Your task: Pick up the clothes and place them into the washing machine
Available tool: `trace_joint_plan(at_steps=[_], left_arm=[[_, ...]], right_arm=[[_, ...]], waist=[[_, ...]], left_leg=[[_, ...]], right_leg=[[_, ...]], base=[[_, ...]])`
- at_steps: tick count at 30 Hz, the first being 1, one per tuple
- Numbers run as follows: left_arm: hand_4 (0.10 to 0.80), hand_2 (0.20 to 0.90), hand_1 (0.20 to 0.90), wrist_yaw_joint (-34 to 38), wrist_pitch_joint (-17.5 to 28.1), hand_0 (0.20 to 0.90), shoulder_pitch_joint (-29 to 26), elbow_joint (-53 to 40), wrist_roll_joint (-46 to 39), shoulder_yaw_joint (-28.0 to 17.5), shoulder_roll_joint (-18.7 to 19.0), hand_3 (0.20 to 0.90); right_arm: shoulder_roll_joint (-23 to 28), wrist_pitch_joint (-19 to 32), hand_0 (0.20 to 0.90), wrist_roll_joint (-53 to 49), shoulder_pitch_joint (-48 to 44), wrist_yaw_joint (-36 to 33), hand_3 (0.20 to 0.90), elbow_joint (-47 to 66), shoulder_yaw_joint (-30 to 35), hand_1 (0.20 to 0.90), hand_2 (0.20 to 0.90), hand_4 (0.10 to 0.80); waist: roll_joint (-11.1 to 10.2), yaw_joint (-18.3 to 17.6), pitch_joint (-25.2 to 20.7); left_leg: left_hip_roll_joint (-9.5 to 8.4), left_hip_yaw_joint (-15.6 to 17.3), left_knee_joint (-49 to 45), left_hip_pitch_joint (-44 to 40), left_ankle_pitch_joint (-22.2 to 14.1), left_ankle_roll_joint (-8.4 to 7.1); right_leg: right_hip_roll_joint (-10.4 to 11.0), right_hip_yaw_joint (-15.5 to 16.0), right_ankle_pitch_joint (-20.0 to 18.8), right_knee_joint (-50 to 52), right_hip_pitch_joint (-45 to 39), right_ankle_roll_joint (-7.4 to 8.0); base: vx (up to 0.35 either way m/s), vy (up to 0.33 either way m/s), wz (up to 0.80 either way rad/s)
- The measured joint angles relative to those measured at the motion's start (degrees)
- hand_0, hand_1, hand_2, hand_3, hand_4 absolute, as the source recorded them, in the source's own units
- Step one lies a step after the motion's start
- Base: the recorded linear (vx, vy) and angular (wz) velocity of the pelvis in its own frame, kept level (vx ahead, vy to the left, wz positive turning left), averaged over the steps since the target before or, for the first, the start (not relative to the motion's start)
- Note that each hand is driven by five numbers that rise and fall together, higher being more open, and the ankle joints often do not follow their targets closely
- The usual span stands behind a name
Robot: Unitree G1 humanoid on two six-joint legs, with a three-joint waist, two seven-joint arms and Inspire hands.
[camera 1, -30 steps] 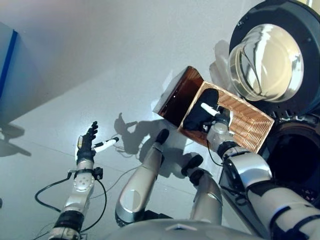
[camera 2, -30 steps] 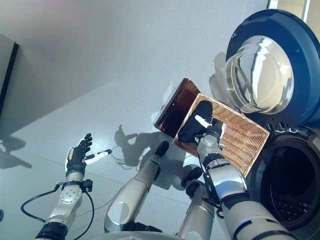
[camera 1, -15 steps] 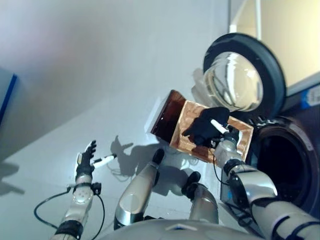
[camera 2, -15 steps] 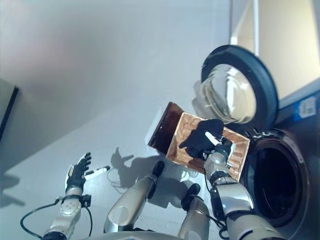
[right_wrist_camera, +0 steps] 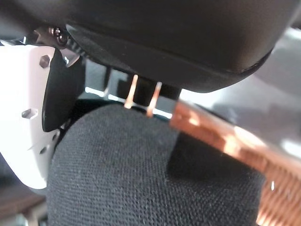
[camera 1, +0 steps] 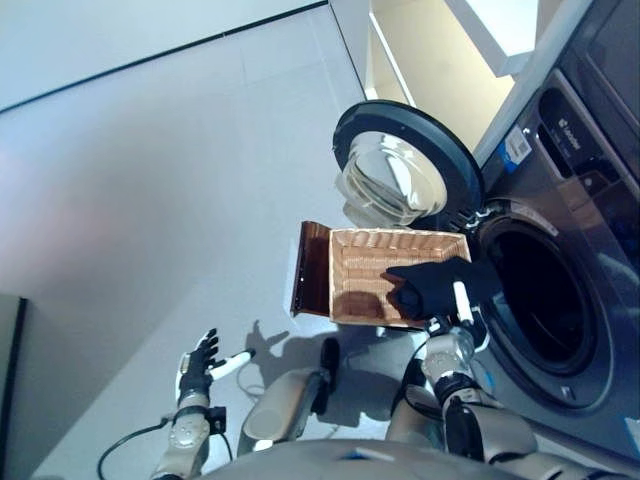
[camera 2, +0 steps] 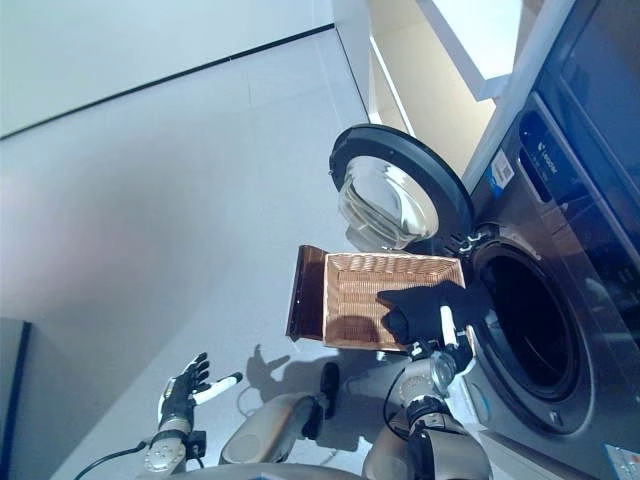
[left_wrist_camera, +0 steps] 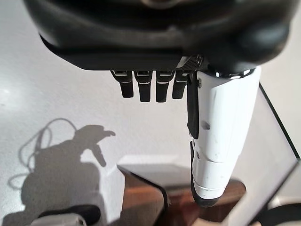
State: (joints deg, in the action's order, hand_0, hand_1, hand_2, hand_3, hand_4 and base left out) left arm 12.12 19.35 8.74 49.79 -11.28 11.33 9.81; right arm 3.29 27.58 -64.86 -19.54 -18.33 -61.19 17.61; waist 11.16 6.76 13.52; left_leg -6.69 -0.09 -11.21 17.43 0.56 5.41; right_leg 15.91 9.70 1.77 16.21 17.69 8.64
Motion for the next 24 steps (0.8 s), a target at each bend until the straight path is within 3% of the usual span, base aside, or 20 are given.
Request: trace_joint_plan(at_steps=[8,16,21,24], left_arm=[[0.800,0.900,0.900,-1.0,1.1,0.900,2.0,0.4,-3.2,2.5,-0.8,0.900],[0.800,0.900,0.900,-3.5,2.0,0.900,2.9,2.1,-6.7,4.8,-1.7,0.900],[0.800,0.900,0.900,-4.1,2.4,0.900,4.1,2.2,-9.6,5.7,-2.2,0.900],[0.800,0.900,0.900,-4.1,3.5,0.900,4.5,-2.1,-10.5,6.4,-1.7,0.900]], right_arm=[[0.4,6.7,0.200,-3.6,-0.9,0.6,0.200,1.9,5.8,0.200,0.200,0.300],[4.1,8.6,0.200,-4.1,-2.3,-3.4,0.200,1.4,11.3,0.200,0.200,0.300],[13.9,8.6,0.200,-0.7,-9.8,-11.0,0.200,1.3,14.3,0.200,0.200,0.300],[25.6,8.5,0.200,3.1,-19.6,-15.7,0.200,0.8,12.2,0.200,0.200,0.300]], waist=[[2.9,-0.8,-0.6],[5.0,-1.6,-1.0],[9.1,-0.9,-1.1],[12.5,-0.1,-0.2]], left_leg=[[-0.11,1.9,1.2,0.0,0.2,-0.04],[-0.05,3.1,2.8,-0.4,0.9,-0.32],[-0.83,4.8,4.7,-0.3,1.7,-0.80],[-2.06,5.2,4.2,2.7,2.7,-0.83]], right_leg=[[0.3,-2.2,0.6,1.7,2.8,0.37],[0.1,-4.0,0.6,2.6,4.0,0.47],[0.9,-6.0,0.6,3.9,7.1,0.97],[2.1,-7.5,0.9,7.5,12.0,1.07]], base=[[0.001,0.017,-0.09],[0.011,-0.003,-0.09],[-0.104,0.013,-0.21],[-0.093,0.015,0.02]])
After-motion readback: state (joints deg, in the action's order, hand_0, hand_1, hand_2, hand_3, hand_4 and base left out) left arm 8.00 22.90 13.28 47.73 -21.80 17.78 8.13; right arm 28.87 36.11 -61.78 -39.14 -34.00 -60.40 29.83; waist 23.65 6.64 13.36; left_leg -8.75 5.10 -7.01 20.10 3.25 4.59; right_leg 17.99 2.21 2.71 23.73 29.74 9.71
